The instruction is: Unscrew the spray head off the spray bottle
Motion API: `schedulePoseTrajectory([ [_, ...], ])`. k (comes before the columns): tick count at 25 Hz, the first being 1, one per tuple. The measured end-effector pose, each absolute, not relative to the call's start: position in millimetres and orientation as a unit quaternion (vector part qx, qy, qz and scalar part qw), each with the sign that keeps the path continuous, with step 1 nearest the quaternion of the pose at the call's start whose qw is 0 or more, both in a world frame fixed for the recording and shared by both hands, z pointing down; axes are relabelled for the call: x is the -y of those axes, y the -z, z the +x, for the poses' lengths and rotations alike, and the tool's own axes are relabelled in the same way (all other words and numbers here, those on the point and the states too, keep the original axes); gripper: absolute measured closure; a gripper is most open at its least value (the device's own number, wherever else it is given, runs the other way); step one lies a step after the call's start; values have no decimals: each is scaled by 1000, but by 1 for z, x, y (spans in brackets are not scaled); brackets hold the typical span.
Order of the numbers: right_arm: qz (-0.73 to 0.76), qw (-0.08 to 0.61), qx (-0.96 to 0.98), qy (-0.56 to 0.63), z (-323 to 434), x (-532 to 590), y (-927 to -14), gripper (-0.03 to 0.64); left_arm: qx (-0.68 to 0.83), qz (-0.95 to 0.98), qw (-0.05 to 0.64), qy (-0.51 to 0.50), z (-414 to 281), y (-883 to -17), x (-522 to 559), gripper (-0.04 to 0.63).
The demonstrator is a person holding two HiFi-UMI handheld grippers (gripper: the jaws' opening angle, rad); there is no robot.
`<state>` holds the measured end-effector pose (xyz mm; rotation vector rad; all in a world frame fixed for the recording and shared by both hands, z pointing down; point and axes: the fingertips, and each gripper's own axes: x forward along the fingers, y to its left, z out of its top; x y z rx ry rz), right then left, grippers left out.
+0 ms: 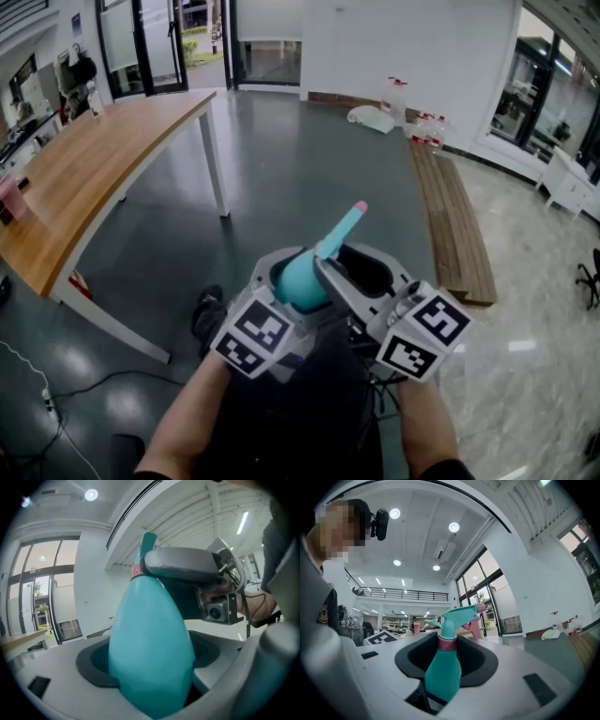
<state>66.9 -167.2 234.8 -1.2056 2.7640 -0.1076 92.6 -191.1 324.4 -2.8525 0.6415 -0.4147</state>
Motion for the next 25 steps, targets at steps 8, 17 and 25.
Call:
schedulePoseTrajectory([
  [8, -339, 70, -937, 40, 68, 157, -236, 480, -116, -981, 74, 138, 94, -325, 168, 164],
  [17, -229, 70, -971, 23, 57, 131, -234, 480, 44, -990, 42, 124, 86, -323, 127, 164],
  [25, -303, 82, -948, 45, 61, 152, -239, 460, -54, -991, 39, 112, 87, -325, 155, 164],
])
